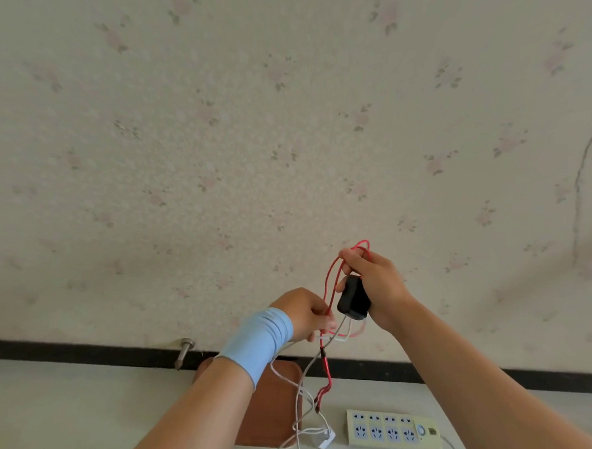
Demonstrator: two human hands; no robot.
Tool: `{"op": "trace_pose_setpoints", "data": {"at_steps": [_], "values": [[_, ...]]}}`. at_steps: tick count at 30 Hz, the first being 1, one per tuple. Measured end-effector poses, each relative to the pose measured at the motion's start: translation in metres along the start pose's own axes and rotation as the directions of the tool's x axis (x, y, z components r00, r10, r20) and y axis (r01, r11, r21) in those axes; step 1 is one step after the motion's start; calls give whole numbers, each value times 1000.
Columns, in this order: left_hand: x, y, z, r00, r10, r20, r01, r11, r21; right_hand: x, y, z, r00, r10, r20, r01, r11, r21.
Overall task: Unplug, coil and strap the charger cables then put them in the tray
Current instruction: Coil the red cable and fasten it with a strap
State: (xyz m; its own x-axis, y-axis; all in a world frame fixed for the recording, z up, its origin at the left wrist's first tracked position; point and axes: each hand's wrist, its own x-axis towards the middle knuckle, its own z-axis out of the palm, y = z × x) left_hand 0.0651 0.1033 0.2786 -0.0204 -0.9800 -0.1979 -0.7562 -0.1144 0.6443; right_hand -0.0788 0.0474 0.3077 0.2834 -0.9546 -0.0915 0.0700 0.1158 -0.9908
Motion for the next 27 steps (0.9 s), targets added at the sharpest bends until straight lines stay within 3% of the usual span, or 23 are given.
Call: {"op": "trace_pose_setpoints", "data": {"at_steps": [2,4,9,13,16,18,22,24,27], "values": [[1,1,-2,992,8,-128,-18,997,-76,2,1,-2,1000,-25,9,26,995,-92],[4,3,-6,964,0,-267,-74,962,-265,1,2,-3,997,-7,71,26,964,-264],[7,7,-9,890,-149,-431,-206,711,-673,-3,6,-4,957,197,214,-36,811,-584],[8,5,-20,882,-269,-386,-280,360,-890,-6,13,-8,835,368,409,45,695,-718],[3,4,-26,926,-202,-318,-285,175,-942,-6,15,-2,861,311,403,49,738,-673],[2,6,-26,933,-173,-316,-301,112,-947,-5,13,2,897,246,367,53,764,-642],[0,2,-29,921,-207,-330,-308,132,-942,-5,11,5,918,202,341,44,803,-594],[1,-3,-29,921,-211,-327,-270,258,-928,-4,9,5,926,177,334,42,831,-555],[0,-6,-25,935,-178,-308,-173,528,-832,-3,7,6,927,148,344,57,851,-522]]}}
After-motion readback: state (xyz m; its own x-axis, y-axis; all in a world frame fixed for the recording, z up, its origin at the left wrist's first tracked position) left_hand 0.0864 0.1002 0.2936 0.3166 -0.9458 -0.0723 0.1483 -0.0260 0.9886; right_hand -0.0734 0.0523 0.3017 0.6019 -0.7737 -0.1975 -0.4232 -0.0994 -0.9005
